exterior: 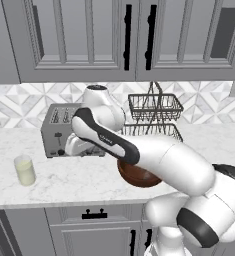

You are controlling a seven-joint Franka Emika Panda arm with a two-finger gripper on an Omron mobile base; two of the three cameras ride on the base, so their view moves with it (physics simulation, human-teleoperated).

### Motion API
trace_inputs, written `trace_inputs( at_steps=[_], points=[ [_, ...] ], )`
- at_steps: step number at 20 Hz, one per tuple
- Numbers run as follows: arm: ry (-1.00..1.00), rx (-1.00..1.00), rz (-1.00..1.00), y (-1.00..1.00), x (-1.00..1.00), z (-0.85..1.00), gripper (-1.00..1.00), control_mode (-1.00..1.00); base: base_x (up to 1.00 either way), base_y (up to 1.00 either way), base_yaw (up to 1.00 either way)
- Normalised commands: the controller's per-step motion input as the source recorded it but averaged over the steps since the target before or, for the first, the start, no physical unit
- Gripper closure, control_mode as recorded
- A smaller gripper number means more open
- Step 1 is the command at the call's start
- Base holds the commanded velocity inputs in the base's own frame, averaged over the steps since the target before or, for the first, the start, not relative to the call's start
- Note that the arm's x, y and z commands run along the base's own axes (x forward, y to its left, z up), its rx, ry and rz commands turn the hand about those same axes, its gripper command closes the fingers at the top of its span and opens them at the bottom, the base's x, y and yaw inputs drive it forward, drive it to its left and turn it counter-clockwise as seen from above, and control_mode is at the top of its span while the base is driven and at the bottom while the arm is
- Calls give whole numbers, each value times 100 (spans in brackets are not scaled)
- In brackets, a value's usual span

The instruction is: Grab a lemon wedge from the fridge and one ice cube from the ice bowl, and put them in the glass of lemonade.

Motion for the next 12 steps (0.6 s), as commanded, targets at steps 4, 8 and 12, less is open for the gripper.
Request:
trace_inputs(
  at_steps=[4,8,12],
  points=[
    [-3,0,12,74,4,0,100,-100,0,0,0],
    [-17,1,14,56,22,-21,100,-100,0,0,0],
    [-16,1,10,38,51,-7,100,-100,0,0,0]
  ],
)
